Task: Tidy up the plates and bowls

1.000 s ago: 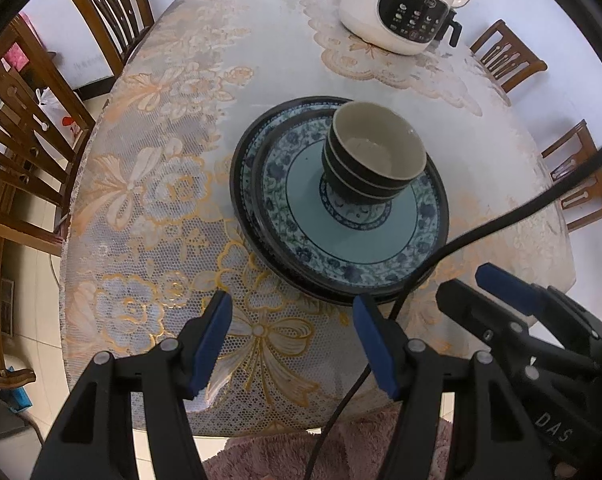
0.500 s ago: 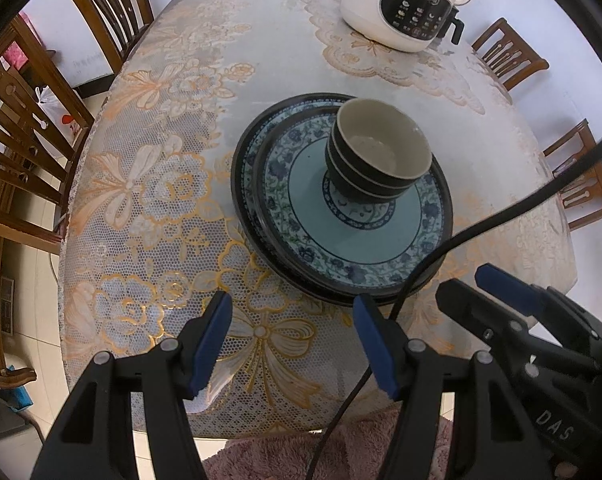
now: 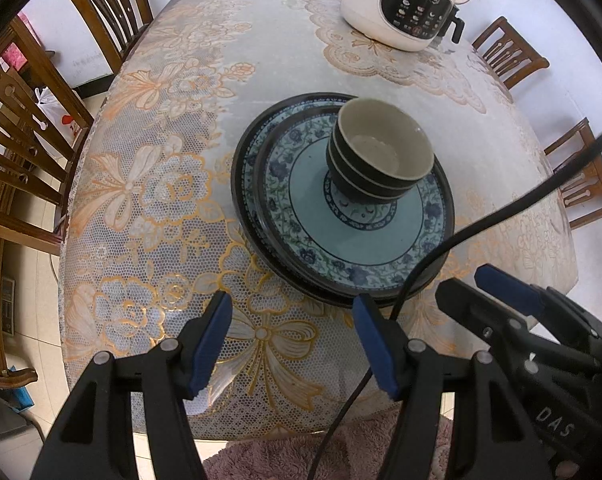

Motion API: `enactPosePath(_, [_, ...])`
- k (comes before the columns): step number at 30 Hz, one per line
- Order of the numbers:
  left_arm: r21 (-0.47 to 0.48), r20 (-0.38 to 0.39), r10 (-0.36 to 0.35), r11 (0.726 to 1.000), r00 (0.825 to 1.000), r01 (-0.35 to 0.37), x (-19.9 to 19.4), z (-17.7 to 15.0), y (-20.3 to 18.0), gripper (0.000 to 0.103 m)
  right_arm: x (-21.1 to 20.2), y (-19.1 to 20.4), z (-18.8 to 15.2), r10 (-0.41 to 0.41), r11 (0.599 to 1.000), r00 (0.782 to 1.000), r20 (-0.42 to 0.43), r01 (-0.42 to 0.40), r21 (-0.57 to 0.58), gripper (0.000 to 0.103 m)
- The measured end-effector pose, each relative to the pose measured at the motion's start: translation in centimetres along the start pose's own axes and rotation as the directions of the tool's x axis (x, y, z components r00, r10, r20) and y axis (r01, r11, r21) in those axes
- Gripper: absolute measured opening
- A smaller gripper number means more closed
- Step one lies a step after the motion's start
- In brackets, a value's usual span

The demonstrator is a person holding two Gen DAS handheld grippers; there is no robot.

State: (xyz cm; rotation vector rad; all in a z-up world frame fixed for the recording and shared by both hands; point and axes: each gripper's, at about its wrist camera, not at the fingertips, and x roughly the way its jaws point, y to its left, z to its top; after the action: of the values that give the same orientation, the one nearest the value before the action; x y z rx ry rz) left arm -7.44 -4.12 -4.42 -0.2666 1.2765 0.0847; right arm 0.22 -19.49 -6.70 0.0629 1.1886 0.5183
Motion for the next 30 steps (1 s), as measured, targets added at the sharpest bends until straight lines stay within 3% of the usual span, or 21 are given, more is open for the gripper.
enactPosePath(30, [0.003, -0.014, 0.005, 1.000, 1.000, -0.005, 0.40, -0.03, 0.30, 0.066, 0.30, -0.01, -0.17, -0.001, 1.000, 1.000, -0.007, 0.001, 0.008, 0.056])
